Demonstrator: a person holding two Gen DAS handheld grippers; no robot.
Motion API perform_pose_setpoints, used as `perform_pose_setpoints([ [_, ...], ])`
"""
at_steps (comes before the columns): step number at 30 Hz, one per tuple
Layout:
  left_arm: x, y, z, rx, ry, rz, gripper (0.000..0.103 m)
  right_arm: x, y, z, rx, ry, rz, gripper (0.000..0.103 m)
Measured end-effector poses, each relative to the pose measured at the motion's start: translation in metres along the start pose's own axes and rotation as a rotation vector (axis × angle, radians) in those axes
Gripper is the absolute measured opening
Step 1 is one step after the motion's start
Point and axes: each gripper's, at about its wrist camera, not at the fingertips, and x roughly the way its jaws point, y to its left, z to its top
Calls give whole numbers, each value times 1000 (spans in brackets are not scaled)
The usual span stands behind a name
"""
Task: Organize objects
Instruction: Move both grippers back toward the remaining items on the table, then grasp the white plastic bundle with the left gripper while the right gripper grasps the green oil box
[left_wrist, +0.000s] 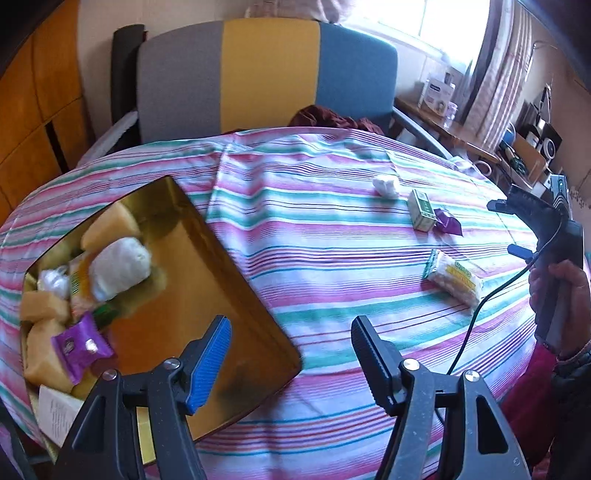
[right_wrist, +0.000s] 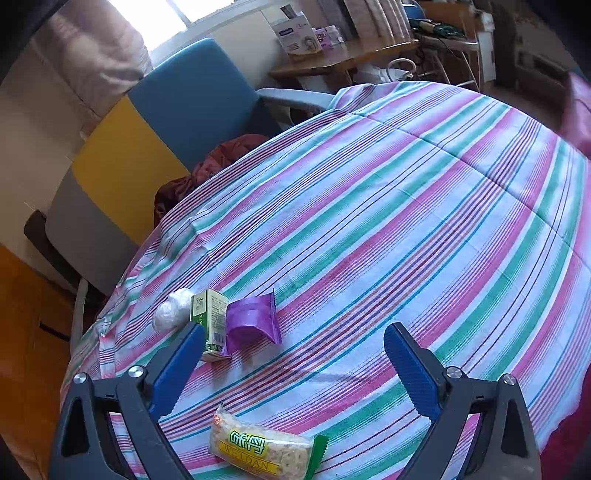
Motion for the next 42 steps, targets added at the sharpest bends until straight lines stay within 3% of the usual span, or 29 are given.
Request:
perform_pose_setpoints([
  [11,43,-52,60,62,-23,-84,54,1,4,-2,2,23,40,98],
  [19,91,-97,123,145,-67,-136,53,7,7,-4,3,63,84,98],
  [27,160,-121,167,122,-5,-166,54,11,5,-6,25,102,132,98],
  [31,193,-130,176,115,50,-171,54,13,4,-6,34,117,144,99],
  [34,216,-134,179,105,81,-125,54,15,3,-6,40,122,144,99],
  [36,228,-131,179,78,112,-161,48,17,2,-6,40,123,138,99],
  [37,231,-129,177,63,129,-177,37,17,1,-6,41,121,131,99],
  [42,216,-114,154,56,124,-163,36,16,-4,-2,61,93,109,99],
])
